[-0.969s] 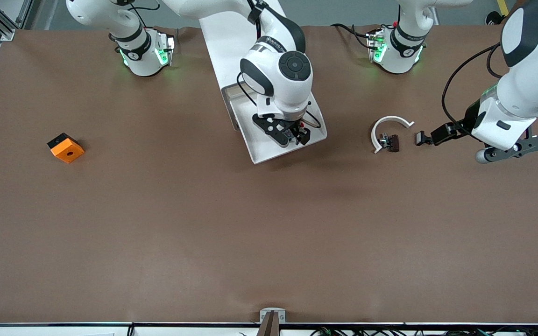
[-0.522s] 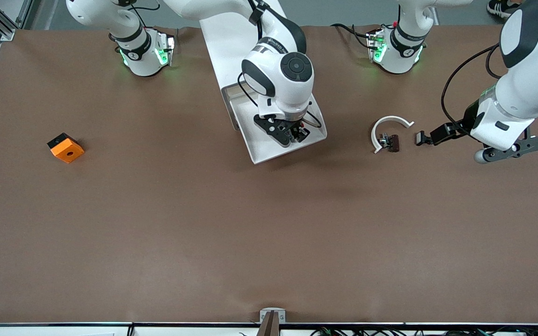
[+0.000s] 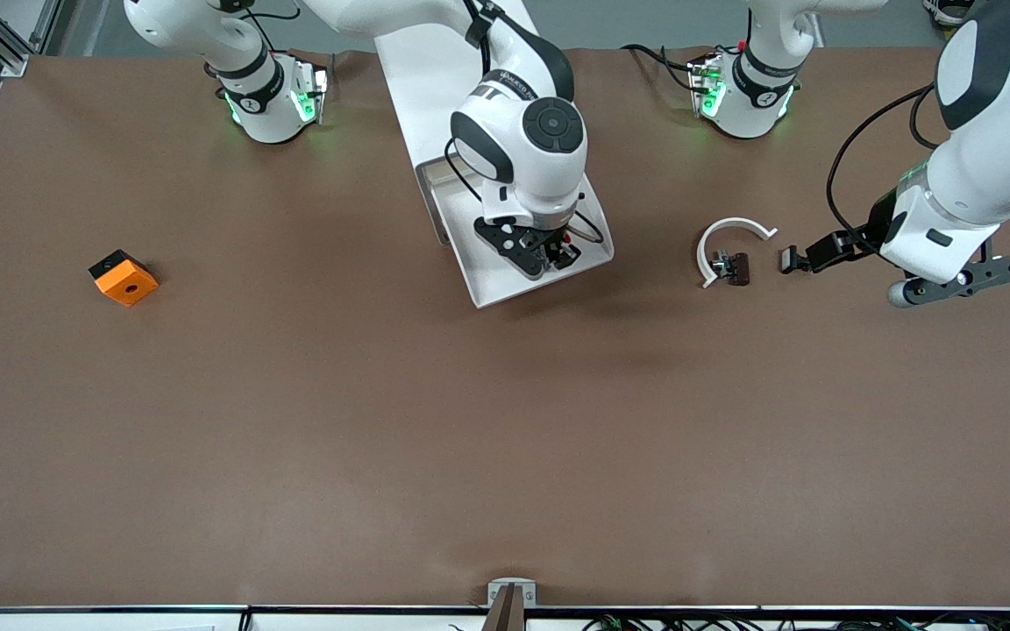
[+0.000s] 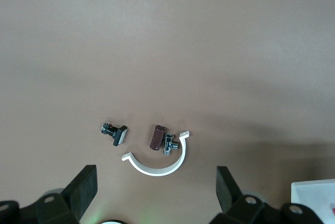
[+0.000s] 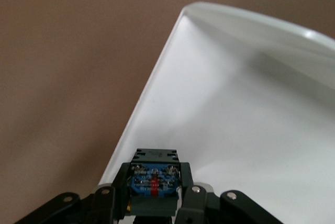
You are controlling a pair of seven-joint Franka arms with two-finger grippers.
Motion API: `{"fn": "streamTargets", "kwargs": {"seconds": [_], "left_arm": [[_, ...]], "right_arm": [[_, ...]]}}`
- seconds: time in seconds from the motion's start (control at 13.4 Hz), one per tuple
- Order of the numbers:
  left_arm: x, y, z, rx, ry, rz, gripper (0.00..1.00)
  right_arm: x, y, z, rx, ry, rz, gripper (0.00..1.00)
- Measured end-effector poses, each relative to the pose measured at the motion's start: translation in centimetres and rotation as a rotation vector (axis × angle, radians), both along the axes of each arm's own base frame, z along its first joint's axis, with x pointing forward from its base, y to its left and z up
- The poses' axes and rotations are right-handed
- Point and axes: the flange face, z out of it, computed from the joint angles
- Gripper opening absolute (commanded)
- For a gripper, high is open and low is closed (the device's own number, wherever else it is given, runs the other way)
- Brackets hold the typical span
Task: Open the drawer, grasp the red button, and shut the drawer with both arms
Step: 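Lift the red button out with the right gripper while the left gripper approaches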
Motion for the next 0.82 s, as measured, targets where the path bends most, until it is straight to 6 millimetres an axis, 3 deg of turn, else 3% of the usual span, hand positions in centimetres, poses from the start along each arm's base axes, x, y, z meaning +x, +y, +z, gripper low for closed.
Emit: {"fn": "streamTargets", "kwargs": {"seconds": [0.15,0.3,0.52,0.67,0.82], "left_arm": [[0.0,-0.1,-0.2,0.001,0.004,-0.001,1.00],[-0.1,-0.3,-0.3,0.001,0.003,-0.004,1.00],[-0.3,-2.3,-1.0,0.002,-0.003,0.003,1.00],[-0.5,-4.9,-2.1,0.006,-0.007,0.033,1.00],[-0.4,-7.5,-3.9,0.006,-0.010,0.059,1.00]], "right_arm": [[2.2,-1.7,2.3,-0.010,0.011,0.015,0.00],[5.0,-4.6,5.3,-0.015,0.021,0.080,0.00],[10.1,-12.5,9.9,-0.008,0.030,0.198,0.00],[12.7,-18.3,10.2,-0.005,0.041,0.267,0.00],[14.4,-24.1,8.4,0.020,-0.002,0.321,0.00]]}}
